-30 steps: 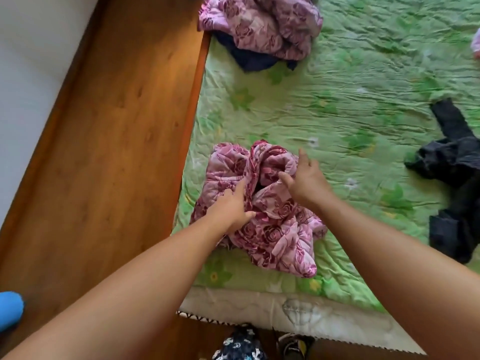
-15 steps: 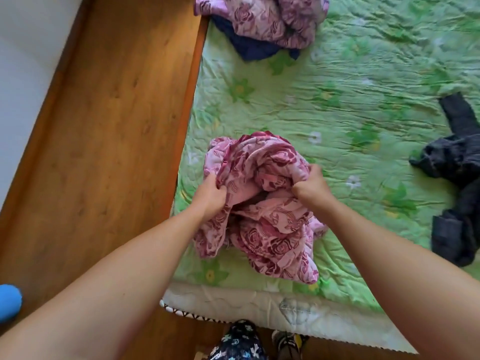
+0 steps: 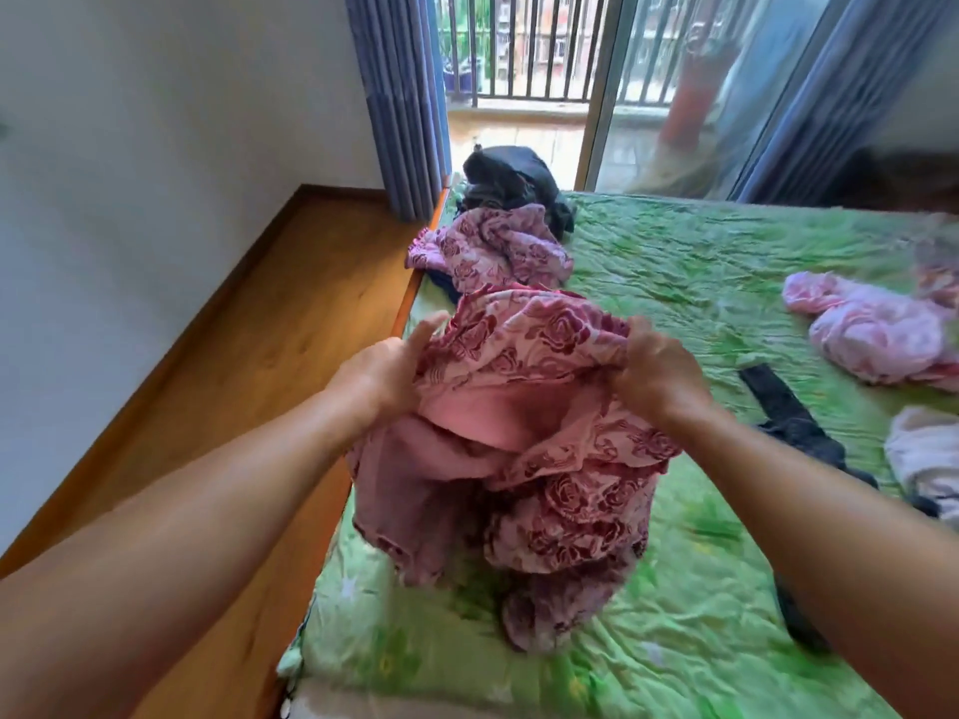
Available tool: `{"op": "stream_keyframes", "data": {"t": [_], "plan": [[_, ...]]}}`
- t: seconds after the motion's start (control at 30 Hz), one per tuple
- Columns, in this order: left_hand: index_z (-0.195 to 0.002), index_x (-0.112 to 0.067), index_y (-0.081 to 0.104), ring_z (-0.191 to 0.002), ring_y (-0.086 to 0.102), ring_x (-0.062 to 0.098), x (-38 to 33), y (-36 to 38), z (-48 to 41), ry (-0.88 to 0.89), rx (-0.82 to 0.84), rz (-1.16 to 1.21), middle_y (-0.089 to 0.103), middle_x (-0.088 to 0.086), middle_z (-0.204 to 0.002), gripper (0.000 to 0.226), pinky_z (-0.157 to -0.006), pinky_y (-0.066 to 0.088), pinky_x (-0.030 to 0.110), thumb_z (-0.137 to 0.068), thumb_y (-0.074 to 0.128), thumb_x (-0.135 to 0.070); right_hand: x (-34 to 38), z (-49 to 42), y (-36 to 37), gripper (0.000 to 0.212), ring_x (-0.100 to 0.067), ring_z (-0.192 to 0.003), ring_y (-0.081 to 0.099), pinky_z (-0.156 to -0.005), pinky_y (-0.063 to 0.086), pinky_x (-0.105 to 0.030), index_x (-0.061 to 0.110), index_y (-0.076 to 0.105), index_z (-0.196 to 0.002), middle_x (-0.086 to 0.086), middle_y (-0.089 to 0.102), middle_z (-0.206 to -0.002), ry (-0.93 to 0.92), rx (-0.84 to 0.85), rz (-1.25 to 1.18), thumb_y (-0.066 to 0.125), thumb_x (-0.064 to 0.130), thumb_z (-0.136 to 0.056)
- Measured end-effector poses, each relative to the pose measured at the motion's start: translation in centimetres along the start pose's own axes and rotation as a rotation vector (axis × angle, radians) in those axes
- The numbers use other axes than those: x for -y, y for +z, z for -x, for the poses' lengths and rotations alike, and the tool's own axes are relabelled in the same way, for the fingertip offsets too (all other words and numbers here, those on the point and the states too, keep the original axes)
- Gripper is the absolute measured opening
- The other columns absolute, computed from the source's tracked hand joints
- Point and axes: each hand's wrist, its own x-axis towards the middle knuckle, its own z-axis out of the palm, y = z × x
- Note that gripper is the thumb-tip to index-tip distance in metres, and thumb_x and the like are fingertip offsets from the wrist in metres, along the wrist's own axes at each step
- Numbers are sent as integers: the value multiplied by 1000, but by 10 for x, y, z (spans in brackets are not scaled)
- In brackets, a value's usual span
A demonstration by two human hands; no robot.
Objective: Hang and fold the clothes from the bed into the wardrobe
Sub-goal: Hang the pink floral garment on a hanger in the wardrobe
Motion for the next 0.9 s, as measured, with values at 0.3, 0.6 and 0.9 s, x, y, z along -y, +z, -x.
{"op": "stream_keyframes", "data": {"t": [0.3,0.6,0.9], "plan": [[-151,-54,7,-92,57,32,-47,-120,25,230,-523,-312,39,9,-115,74,-63,48,45,-97,46,-20,-11,26,-142,49,-37,-80,62,-59,41,-37,37,24,-141,-16,50,-106,-163,-255,470,49,37,-99],[-150,-29,39,-108,51,41,-72,-195,44,425,-966,-643,45,24,-134,67,-77,47,54,-90,60,-10,-19,43,-207,63,-41,-121,45,-90,42,-61,21,36,-144,-22,42,-140,-270,-625,895,62,16,-87],[-146,-27,50,-126,43,40,-60,-245,57,667,-1204,-869,37,21,-141,60,-98,37,55,-89,55,-7,-40,33,-277,51,-41,-105,53,-88,44,-68,15,45,-129,-20,50,-119,-611,-800,1044,69,18,-84]]}}
